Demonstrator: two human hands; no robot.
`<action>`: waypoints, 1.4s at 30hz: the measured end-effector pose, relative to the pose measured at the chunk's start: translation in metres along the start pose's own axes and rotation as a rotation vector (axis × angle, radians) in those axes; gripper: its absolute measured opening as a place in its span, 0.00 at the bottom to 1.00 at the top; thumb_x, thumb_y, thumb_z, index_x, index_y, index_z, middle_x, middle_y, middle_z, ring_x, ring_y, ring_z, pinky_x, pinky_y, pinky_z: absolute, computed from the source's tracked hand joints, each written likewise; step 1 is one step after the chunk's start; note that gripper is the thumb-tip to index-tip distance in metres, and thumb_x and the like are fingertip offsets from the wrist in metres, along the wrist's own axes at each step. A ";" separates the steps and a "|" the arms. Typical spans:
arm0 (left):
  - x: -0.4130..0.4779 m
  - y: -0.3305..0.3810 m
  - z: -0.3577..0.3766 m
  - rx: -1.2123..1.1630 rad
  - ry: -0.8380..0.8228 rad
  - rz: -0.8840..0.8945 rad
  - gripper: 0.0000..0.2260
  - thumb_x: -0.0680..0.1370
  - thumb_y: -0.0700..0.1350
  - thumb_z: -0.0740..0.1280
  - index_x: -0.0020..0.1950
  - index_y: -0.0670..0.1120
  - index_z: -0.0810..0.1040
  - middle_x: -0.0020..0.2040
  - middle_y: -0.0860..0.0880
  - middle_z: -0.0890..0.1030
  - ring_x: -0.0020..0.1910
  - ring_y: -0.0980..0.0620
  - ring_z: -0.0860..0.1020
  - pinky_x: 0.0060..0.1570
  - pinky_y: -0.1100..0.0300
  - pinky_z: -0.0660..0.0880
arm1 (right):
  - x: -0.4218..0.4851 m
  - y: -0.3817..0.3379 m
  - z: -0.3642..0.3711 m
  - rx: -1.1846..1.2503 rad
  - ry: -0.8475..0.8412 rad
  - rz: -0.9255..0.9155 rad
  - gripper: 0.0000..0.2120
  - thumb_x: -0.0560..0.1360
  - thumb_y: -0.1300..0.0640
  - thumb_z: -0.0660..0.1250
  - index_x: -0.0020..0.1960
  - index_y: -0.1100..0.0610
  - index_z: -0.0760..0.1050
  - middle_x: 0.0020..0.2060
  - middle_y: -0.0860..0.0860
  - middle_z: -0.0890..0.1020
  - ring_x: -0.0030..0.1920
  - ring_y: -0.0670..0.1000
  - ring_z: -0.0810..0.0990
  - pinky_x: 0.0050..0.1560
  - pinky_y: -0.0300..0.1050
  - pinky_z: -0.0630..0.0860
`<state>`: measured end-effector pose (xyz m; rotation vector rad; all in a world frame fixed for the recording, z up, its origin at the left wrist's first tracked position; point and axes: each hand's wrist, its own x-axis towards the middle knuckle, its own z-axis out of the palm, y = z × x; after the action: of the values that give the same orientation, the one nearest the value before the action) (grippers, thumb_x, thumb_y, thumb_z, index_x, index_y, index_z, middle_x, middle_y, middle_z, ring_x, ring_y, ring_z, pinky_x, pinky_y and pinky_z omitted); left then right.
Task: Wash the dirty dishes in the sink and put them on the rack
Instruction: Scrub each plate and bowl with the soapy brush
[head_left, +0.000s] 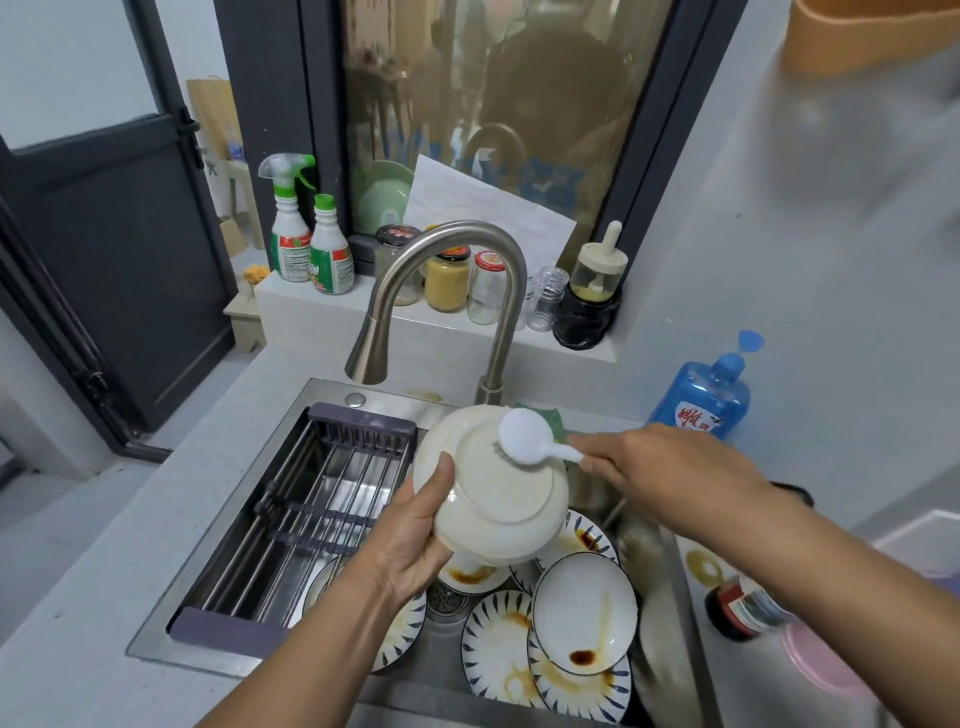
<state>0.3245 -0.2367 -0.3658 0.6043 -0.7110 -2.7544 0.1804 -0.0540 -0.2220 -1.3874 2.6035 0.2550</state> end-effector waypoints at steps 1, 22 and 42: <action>0.001 0.002 -0.001 -0.006 0.002 0.011 0.23 0.80 0.46 0.65 0.74 0.41 0.71 0.66 0.36 0.79 0.64 0.40 0.80 0.52 0.47 0.82 | -0.003 0.005 0.001 0.006 -0.028 0.009 0.14 0.84 0.38 0.51 0.66 0.34 0.68 0.48 0.45 0.81 0.48 0.51 0.79 0.50 0.55 0.79; -0.003 0.044 -0.012 0.272 -0.059 0.115 0.30 0.65 0.31 0.75 0.67 0.39 0.75 0.58 0.36 0.83 0.58 0.37 0.82 0.55 0.43 0.82 | -0.002 0.045 -0.022 0.687 -0.150 0.253 0.10 0.83 0.43 0.60 0.55 0.42 0.80 0.28 0.50 0.70 0.23 0.47 0.64 0.23 0.38 0.61; 0.006 0.029 0.012 0.145 -0.015 0.136 0.28 0.73 0.23 0.60 0.70 0.44 0.74 0.59 0.39 0.77 0.57 0.45 0.77 0.60 0.50 0.79 | 0.026 -0.011 0.009 0.697 0.282 0.094 0.19 0.66 0.49 0.82 0.35 0.53 0.72 0.27 0.45 0.73 0.30 0.45 0.69 0.31 0.43 0.64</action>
<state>0.3176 -0.2586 -0.3431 0.5431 -0.9256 -2.6010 0.1759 -0.0784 -0.2379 -1.0958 2.5641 -0.8143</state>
